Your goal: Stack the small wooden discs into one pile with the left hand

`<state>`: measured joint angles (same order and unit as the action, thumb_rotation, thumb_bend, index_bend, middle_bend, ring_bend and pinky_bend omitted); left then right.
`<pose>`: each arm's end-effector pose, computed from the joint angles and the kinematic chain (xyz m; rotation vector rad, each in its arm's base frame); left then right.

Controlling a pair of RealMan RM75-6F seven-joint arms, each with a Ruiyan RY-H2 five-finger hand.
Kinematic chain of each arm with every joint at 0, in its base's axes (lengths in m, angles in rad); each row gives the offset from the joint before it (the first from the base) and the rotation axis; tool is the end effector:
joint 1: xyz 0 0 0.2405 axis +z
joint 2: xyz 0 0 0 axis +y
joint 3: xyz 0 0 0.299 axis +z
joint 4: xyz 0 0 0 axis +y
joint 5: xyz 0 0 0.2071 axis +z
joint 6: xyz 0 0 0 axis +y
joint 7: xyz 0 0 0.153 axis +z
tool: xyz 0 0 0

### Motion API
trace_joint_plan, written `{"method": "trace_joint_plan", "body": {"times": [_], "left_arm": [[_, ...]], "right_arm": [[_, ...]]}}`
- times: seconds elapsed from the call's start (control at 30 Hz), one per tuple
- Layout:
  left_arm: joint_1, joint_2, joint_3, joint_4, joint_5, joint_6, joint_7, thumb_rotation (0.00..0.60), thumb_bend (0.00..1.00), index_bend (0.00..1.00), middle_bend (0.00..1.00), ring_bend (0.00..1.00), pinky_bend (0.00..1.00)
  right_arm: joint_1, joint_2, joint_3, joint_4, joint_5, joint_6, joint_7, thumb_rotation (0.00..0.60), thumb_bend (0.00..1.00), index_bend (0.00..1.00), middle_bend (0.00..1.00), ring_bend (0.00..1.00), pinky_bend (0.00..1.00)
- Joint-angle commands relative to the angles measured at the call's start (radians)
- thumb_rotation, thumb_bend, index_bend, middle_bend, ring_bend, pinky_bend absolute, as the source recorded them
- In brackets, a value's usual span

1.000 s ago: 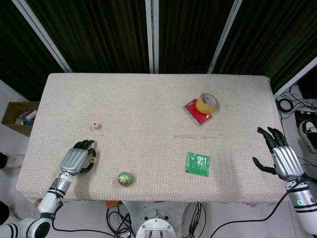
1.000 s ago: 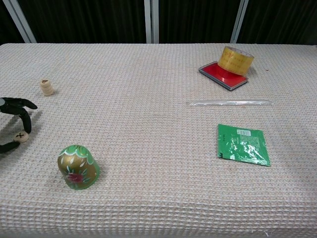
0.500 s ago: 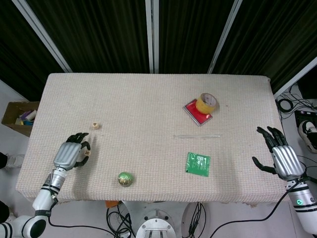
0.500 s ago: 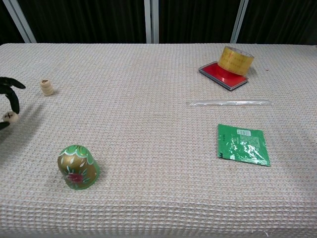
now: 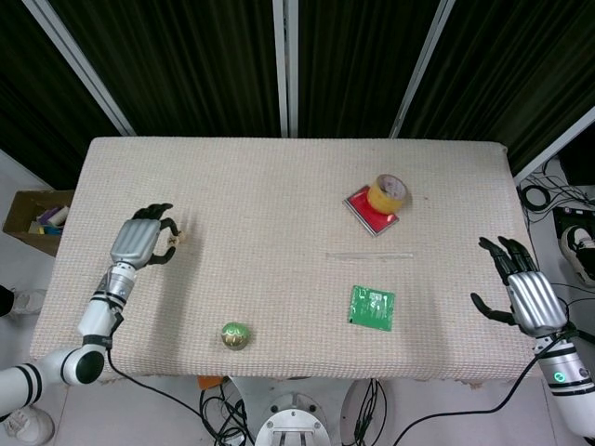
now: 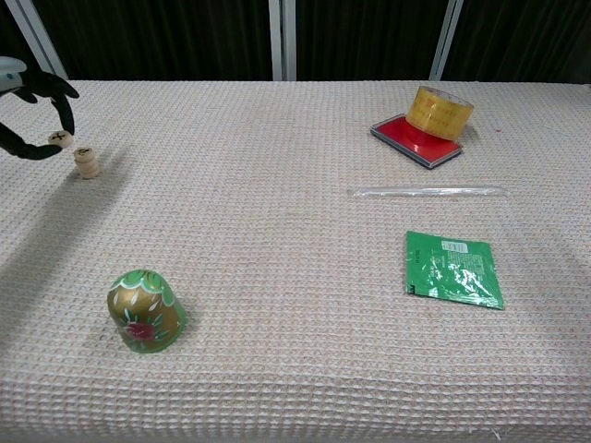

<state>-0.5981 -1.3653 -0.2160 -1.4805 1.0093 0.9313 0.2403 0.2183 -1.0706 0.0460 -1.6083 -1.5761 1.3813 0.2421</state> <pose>-0.2683 0.3811 0.0635 -1.6040 -1.1038 -0.8002 -0.3200 -0.2358 0.1787 1.5211 -1.0245 1.0990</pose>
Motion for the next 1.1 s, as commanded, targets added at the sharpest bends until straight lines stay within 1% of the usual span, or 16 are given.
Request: {"method": "trace_joint_plan", "body": {"times": [0.03, 0.23, 0.4, 1.1], "left_arm": [[-0.051, -0.047, -0.023, 0.065, -0.072, -0.049, 0.041, 0.6, 0.39, 0.48, 0.11, 0.08, 0.14], [-0.084, -0.076, -0.023, 0.119, -0.148, -0.081, 0.065, 0.6, 0.39, 0.48, 0.11, 0.08, 0.14], [-0.094, -0.077, -0.014, 0.13, -0.177, -0.089, 0.075, 0.6, 0.38, 0.47, 0.11, 0.08, 0.14], [-0.125, -0.085, 0.009, 0.145, -0.229, -0.079, 0.103, 0.6, 0.38, 0.44, 0.11, 0.08, 0.14]], "right_arm": [[-0.001, 0.002, -0.001, -0.001, 0.006, -0.003, -0.002, 0.6, 0.26, 0.0, 0.17, 0.0, 0.0], [-0.005, 0.002, 0.0, 0.001, 0.011, -0.001, 0.001, 0.6, 0.26, 0.0, 0.17, 0.0, 0.0], [-0.005, 0.001, -0.001, 0.005, 0.014, -0.005, 0.002, 0.6, 0.26, 0.0, 0.17, 0.0, 0.0], [-0.011, -0.003, -0.001, 0.019, 0.019, -0.002, 0.02, 0.6, 0.26, 0.0, 0.17, 0.0, 0.0]]}}
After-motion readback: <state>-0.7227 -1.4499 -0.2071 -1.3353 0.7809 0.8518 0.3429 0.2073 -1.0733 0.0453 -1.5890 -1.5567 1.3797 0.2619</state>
